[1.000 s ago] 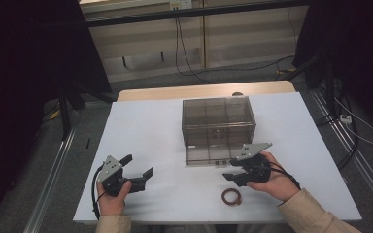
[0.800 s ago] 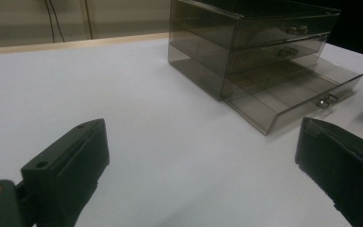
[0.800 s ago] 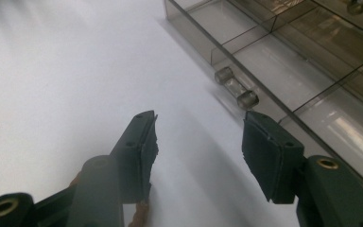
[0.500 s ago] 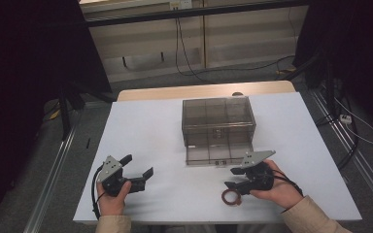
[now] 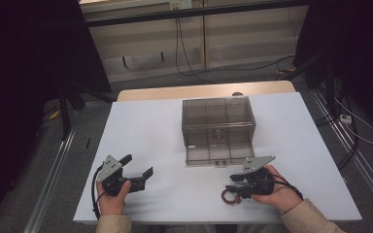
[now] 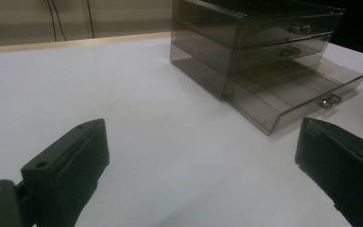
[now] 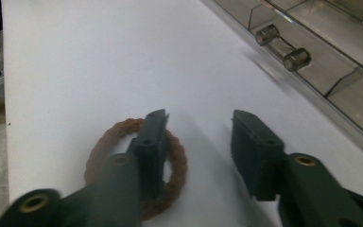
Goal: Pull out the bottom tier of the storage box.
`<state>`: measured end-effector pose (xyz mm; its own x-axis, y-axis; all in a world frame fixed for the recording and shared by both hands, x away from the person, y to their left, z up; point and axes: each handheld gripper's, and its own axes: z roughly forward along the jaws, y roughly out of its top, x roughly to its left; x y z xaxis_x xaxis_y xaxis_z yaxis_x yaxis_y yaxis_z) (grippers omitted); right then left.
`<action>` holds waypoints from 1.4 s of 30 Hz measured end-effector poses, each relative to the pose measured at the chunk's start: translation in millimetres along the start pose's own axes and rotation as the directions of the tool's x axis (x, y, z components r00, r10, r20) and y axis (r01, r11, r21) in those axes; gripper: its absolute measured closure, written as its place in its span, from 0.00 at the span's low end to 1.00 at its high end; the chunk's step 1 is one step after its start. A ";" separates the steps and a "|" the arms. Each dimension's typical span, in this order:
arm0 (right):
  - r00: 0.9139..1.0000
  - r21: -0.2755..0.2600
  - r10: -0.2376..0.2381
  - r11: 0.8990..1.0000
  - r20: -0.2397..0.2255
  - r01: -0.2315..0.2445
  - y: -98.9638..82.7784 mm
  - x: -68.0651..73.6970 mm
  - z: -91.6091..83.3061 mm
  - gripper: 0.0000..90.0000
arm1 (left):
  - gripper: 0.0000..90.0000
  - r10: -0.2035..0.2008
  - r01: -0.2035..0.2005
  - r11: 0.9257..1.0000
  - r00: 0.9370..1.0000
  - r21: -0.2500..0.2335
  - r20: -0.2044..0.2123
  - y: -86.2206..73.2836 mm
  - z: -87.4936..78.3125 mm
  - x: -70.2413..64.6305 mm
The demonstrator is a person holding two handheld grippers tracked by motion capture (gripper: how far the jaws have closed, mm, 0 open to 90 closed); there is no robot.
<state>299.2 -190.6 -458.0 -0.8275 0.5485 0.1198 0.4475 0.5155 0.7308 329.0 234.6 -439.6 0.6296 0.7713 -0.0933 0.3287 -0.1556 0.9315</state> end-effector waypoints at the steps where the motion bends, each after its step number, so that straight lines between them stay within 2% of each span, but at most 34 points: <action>1: 1.000 0.000 0.000 1.000 -0.016 0.000 0.4 0.5 0.2 0.81 | 0.04 -0.001 0.001 1.000 1.000 0.000 -0.003 -0.1 0.2 0.0; 4: 0.999 0.005 -0.014 1.000 -0.044 0.015 1.6 2.5 1.6 0.93 | 0.04 -0.001 0.001 1.000 1.000 -0.001 0.000 0.0 0.5 -0.4; 10: 0.999 0.010 -0.006 1.000 -0.045 0.007 3.8 2.2 1.8 0.97 | 0.04 -0.005 0.005 1.000 1.000 -0.005 0.003 0.0 1.5 -1.5; 12: 0.999 0.006 -0.011 1.000 -0.043 0.011 5.6 1.2 2.1 0.98 | 0.04 -0.004 0.004 1.000 1.000 -0.001 0.006 0.0 1.6 -1.6; 20: 0.999 -0.019 0.025 1.000 -0.027 -0.025 14.5 -10.1 -5.8 0.98 | 0.04 -0.001 0.001 1.000 1.000 -0.003 0.007 0.3 0.9 -0.8; 24: 1.000 -0.017 0.020 1.000 -0.001 -0.020 16.7 -12.4 -8.2 0.98 | 0.04 -0.001 0.001 1.000 1.000 -0.004 0.007 0.3 1.1 -1.1; 28: 0.999 -0.036 0.040 0.999 0.014 -0.040 20.5 -19.9 -14.3 0.98 | 0.04 -0.005 0.005 1.000 1.000 -0.004 0.009 0.2 1.7 -1.8; 36: 0.996 -0.047 0.069 0.997 0.048 -0.067 27.1 -34.4 -20.5 0.98 | 0.04 -0.003 0.003 1.000 1.000 -0.002 0.011 0.2 2.0 -1.8; 42: 0.995 -0.035 0.074 0.997 0.065 -0.072 30.3 -40.6 -21.4 0.98 | 0.04 -0.002 0.002 1.000 1.000 -0.002 0.014 0.1 2.5 -2.1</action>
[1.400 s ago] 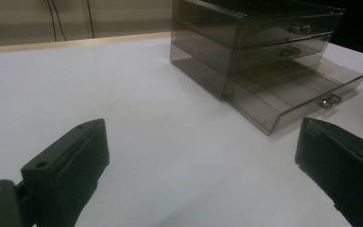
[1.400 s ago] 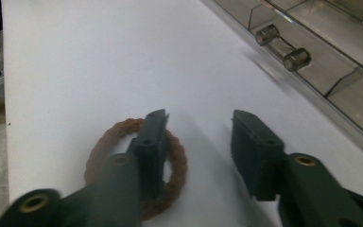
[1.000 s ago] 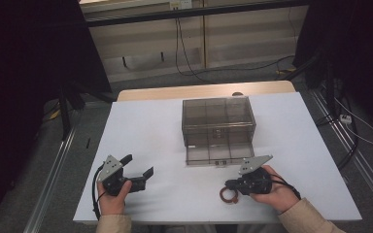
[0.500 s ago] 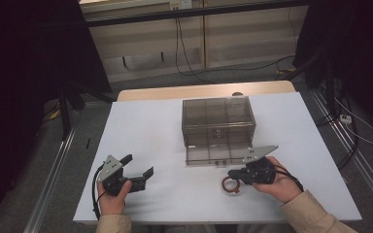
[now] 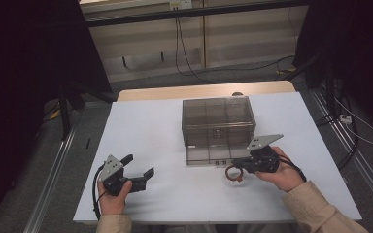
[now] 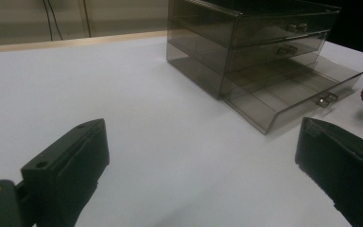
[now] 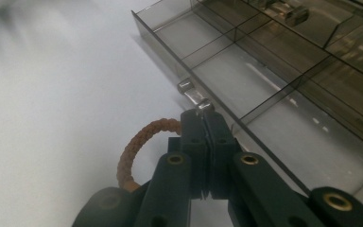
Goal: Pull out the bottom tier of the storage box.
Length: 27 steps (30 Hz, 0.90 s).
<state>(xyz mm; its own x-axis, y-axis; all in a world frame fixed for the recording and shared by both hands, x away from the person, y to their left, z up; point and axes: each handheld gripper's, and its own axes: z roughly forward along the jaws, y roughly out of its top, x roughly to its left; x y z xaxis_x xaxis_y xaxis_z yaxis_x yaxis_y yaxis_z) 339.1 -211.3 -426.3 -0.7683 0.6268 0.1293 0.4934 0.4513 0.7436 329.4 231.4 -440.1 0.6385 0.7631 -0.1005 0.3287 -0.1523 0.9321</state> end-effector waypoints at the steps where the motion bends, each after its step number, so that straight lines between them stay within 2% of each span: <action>1: 1.000 0.002 0.000 1.000 0.000 0.000 0.5 -0.7 -0.1 0.98 | 0.04 0.003 -0.003 1.000 1.000 0.000 0.000 0.1 -0.1 0.2; 27: 1.000 0.009 0.013 1.000 0.025 -0.013 14.8 -14.9 -4.6 0.98 | 0.04 0.003 -0.003 1.000 1.000 0.003 0.007 0.1 0.3 0.7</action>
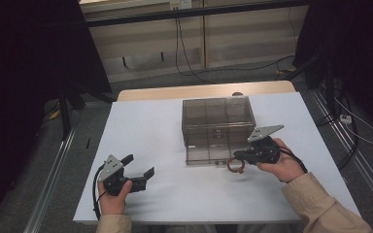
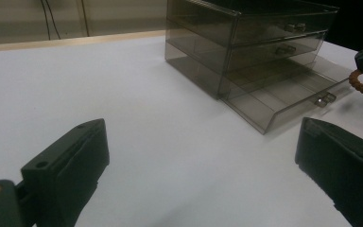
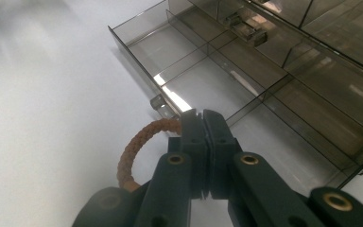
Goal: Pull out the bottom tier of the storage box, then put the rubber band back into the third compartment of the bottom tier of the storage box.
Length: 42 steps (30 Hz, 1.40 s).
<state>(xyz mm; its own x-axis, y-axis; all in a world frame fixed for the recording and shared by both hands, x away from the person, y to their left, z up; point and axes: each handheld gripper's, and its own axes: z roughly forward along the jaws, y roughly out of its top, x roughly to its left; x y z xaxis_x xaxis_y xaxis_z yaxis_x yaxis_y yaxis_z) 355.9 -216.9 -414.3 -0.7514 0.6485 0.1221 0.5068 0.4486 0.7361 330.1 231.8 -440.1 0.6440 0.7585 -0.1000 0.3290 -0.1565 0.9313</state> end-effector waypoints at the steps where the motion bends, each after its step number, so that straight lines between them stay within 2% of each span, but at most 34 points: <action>1: 1.000 -0.001 0.003 1.000 0.000 -0.003 0.3 -0.6 -0.3 0.98 | 0.04 0.000 0.000 1.000 1.000 0.000 0.001 0.0 0.0 0.0; 42: 1.000 -0.003 0.001 1.000 0.016 -0.001 8.1 -4.6 -6.0 0.98 | 0.04 -0.001 0.001 1.000 1.000 -0.006 0.010 1.7 2.0 -0.2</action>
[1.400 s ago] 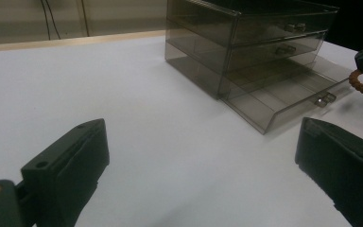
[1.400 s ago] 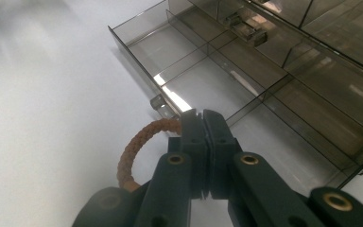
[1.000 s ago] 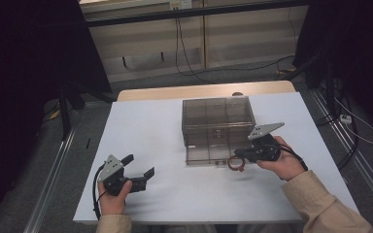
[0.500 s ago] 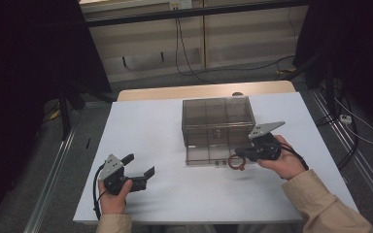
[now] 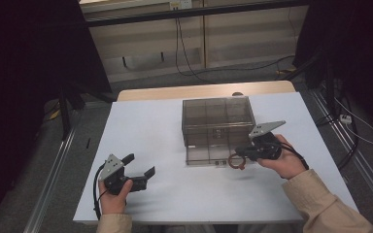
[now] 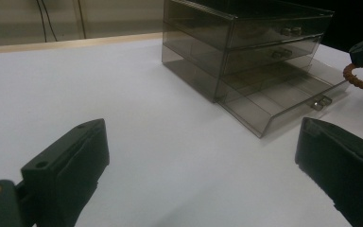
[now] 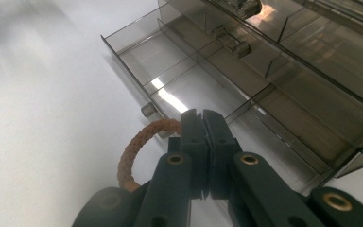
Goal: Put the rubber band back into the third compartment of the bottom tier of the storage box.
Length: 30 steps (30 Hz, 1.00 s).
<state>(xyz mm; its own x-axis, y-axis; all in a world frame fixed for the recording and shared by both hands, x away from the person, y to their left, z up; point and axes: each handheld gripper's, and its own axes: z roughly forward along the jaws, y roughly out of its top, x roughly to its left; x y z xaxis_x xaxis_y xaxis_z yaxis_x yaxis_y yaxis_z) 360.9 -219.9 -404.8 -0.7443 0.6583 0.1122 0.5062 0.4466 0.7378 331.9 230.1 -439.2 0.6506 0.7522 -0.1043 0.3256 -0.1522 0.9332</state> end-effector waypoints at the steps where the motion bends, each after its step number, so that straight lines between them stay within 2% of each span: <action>1: 1.000 0.000 -0.001 1.000 0.001 0.001 0.1 0.0 0.0 0.98 | 0.04 -0.002 0.002 1.000 1.000 0.001 0.002 -0.2 0.2 -0.2; 30: 1.000 -0.003 -0.003 1.000 0.019 0.003 6.1 -5.7 -3.6 0.98 | 0.04 -0.003 0.003 1.000 1.000 -0.001 0.001 -0.1 -0.5 0.3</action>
<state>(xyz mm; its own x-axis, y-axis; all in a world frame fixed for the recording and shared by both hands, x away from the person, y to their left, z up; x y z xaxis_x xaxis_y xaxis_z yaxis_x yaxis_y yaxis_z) 366.7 -223.2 -398.6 -0.7374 0.6684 0.0972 0.5025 0.4468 0.7402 331.7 230.7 -439.2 0.6501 0.7521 -0.1077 0.3273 -0.1494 0.9330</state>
